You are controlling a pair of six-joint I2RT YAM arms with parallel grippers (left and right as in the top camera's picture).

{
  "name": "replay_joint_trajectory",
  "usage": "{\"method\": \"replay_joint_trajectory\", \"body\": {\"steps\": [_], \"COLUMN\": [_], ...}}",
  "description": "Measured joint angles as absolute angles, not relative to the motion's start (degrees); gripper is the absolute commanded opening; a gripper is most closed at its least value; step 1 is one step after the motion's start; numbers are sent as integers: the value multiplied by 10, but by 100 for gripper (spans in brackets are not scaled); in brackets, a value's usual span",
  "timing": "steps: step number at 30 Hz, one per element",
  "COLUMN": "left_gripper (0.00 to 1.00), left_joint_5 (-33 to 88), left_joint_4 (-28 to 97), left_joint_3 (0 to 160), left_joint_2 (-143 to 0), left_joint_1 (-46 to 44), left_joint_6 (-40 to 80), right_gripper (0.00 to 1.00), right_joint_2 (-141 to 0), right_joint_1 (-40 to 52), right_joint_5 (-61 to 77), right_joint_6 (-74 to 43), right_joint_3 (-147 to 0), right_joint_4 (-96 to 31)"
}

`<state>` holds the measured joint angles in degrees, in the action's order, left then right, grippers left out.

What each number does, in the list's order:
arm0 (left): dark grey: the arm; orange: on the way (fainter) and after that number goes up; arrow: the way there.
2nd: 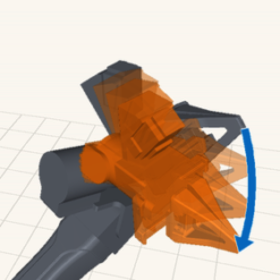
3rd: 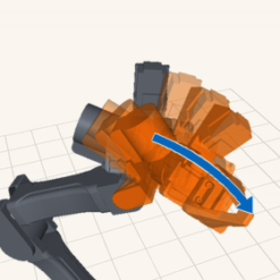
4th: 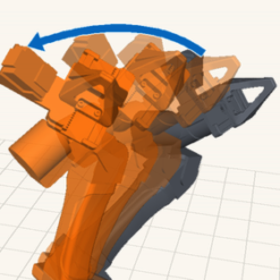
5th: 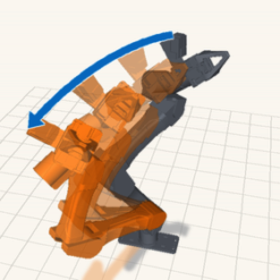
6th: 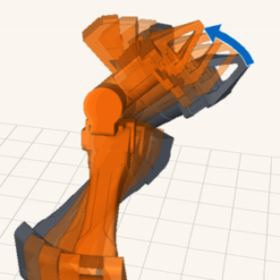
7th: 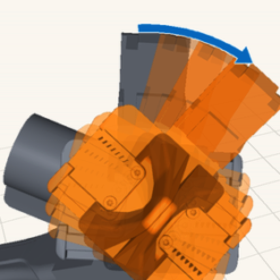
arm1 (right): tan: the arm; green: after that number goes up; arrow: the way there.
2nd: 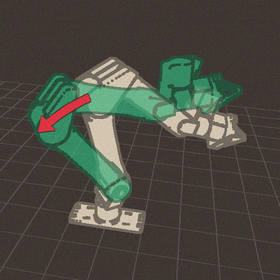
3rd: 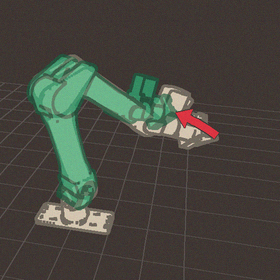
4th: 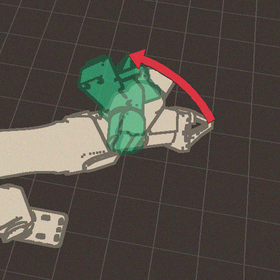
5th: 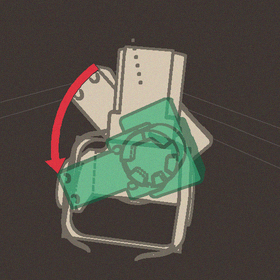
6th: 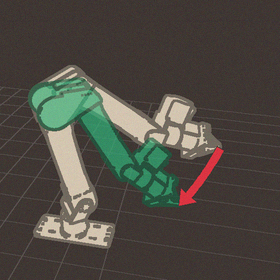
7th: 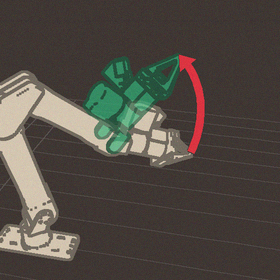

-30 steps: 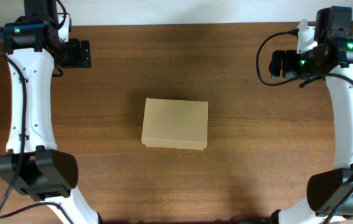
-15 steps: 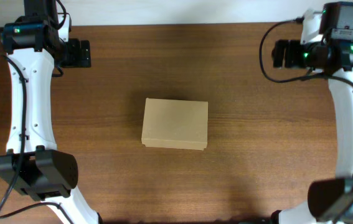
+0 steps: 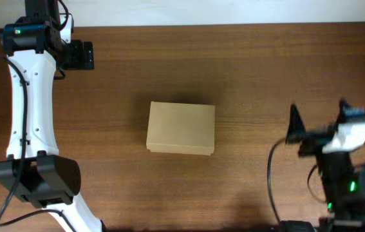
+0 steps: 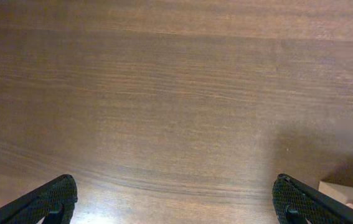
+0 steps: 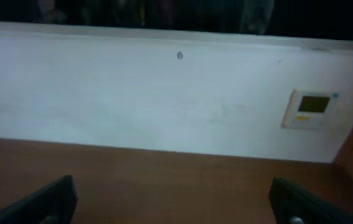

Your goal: Pack container

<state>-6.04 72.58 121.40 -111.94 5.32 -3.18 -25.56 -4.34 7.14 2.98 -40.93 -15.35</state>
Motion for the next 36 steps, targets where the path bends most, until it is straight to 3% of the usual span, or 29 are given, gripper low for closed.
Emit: {"method": "replay_joint_trajectory", "body": {"steps": [8, 18, 36], "left_gripper": [100, 100, 100], "left_joint_5": [-60, -61, -61], "left_joint_4": [726, 726, 726], "left_joint_3": [1214, 1214, 1214], "left_joint_2": [-1119, -1119, -1119], "left_joint_1": [53, 53, 53], "left_joint_6": [-32, -32, -32], "right_gripper": [99, 99, 99], "right_joint_2": [-14, -8, -8], "right_joint_1": [-43, -43, -43], "right_joint_5": [71, 71, 71], "right_joint_6": [30, 30, 30], "right_joint_3": [-191, -73, -34], "right_joint_4": [-151, -100, -91]}}
